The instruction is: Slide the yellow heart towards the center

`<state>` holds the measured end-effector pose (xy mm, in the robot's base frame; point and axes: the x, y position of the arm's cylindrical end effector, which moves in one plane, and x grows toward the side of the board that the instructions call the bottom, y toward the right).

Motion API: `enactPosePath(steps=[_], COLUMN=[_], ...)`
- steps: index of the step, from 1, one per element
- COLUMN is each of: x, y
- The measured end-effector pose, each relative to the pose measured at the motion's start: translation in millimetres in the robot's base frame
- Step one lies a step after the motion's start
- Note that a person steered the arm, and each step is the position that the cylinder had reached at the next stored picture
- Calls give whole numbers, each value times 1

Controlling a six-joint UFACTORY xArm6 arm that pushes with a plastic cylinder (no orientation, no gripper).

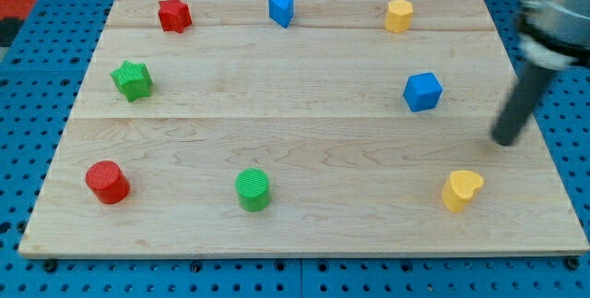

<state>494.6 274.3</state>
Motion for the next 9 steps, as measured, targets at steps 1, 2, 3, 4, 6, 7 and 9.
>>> enactPosePath(steps=[1, 2, 3, 4, 6, 7, 9], x=[45, 78, 81, 53, 35, 61, 70], y=[5, 5, -27, -64, -40, -44, -96])
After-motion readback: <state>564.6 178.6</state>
